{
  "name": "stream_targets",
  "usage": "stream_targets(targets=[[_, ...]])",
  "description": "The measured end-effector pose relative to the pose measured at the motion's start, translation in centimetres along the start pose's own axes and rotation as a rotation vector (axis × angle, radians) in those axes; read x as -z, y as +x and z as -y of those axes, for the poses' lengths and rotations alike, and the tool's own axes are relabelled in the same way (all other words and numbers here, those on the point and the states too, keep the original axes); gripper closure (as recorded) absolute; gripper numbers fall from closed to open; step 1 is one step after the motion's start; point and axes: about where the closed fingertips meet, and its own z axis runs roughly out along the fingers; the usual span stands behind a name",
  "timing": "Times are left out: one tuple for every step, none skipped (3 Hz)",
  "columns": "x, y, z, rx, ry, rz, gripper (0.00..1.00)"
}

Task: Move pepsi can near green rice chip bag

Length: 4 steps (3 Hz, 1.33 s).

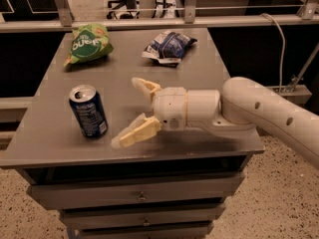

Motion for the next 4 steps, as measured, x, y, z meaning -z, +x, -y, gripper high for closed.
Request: stream_targets(targets=[[-2.6,0.0,-0.1,0.005,-0.029,0.019,0.00],[-5.6,-0.4,-0.6,0.009,-0.078,0.041,0.00],[-6.9,-0.4,-1.0,0.001,-0.097,0.054,0.00],[-7.9,-0.4,-1.3,-0.008,-0.122,0.071,0.16]])
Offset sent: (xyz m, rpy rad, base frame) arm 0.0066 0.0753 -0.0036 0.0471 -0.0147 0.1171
